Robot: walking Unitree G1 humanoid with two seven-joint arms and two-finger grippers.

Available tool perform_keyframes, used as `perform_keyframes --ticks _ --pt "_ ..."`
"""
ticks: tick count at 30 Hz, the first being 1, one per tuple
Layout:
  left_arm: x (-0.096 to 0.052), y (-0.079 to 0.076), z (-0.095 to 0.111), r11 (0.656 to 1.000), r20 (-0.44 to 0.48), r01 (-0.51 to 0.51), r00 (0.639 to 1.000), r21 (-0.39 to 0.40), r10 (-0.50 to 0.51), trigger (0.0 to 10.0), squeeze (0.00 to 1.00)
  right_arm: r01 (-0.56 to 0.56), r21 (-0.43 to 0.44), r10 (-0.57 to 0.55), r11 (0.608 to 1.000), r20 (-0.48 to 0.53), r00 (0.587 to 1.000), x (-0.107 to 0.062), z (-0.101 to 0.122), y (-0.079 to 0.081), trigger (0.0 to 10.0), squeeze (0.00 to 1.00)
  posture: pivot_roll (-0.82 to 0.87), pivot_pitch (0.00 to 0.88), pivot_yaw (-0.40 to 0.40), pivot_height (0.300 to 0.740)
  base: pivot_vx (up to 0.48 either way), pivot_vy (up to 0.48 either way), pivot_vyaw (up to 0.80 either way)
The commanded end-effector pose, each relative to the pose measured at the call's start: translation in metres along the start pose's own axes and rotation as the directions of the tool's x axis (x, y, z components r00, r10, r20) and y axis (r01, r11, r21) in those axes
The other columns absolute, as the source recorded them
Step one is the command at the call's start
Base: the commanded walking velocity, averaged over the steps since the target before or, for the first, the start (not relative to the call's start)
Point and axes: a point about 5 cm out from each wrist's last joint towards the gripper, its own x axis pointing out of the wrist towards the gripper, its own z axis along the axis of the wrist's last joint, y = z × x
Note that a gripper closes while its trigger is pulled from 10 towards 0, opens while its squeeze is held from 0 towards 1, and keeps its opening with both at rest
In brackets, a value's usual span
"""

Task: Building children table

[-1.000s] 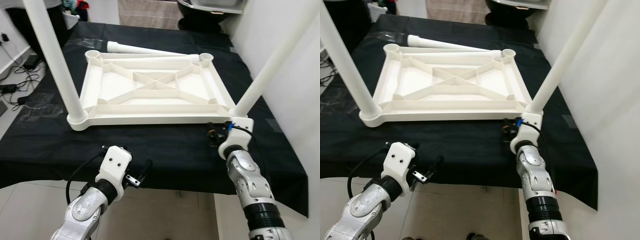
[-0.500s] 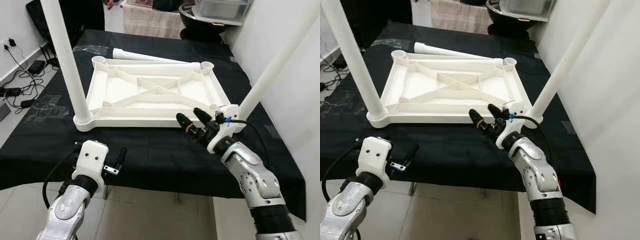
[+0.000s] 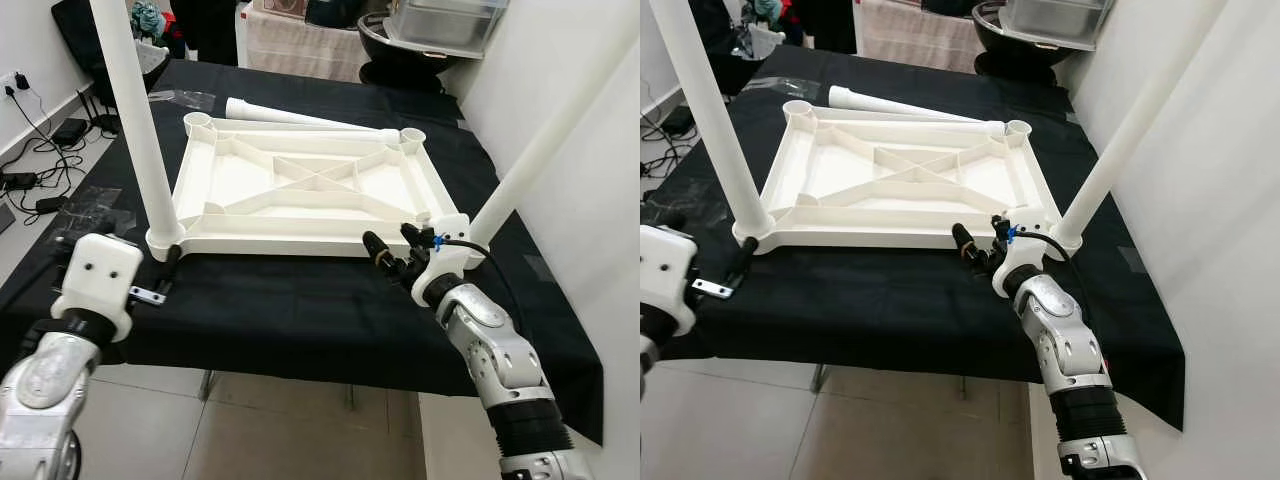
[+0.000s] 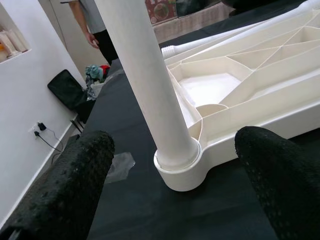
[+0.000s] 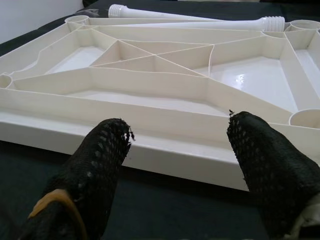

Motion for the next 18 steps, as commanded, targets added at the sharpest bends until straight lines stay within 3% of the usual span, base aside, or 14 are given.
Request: perform_keyframes --ticks 1,5,8,9,13,18 --pt "0.001 0.002 -0.001 1.000 0.002 0.005 1.000 -0.005 -0.005 10.0 1.00 0.026 0.005 -0.026 1.000 0.012 1.000 0.000 0.001 -0.004 10.0 0.00 0.12 0.114 -0.138 0.740 0.000 0.000 0.00" --pt "0.026 -0.001 0.004 0.999 0.047 -0.004 0.999 -0.041 0.006 10.0 1.00 0.049 0.001 -0.049 0.999 0.045 0.998 0.003 0.007 -0.003 10.0 0.00 0.11 0.122 -0.133 0.740 0.000 0.000 0.00" --pt "0.031 -0.001 0.005 0.999 0.054 -0.005 0.998 -0.052 0.008 10.0 1.00 0.056 0.001 -0.056 0.998 0.052 0.997 0.003 0.008 -0.003 10.0 0.00 0.11 0.122 -0.133 0.740 0.000 0.000 0.00" --pt "0.038 -0.001 0.006 0.998 0.070 -0.016 0.997 -0.063 0.020 10.0 0.00 0.060 -0.001 -0.059 0.998 0.058 0.997 0.003 0.010 -0.003 10.0 0.00 0.10 0.126 -0.127 0.740 0.000 0.000 0.00" --pt "0.056 0.003 0.009 0.994 0.098 -0.060 0.993 -0.093 0.070 10.0 0.00 0.070 -0.011 -0.069 0.997 0.054 0.996 0.002 0.010 -0.002 10.0 0.00 0.09 0.138 -0.126 0.740 0.000 0.000 0.00" --pt "0.067 0.006 0.011 0.993 0.116 -0.075 0.990 -0.096 0.086 10.0 0.00 0.080 -0.016 -0.080 0.997 0.047 0.996 0.000 0.008 -0.003 10.0 0.00 0.09 0.142 -0.128 0.740 0.000 0.000 0.00"
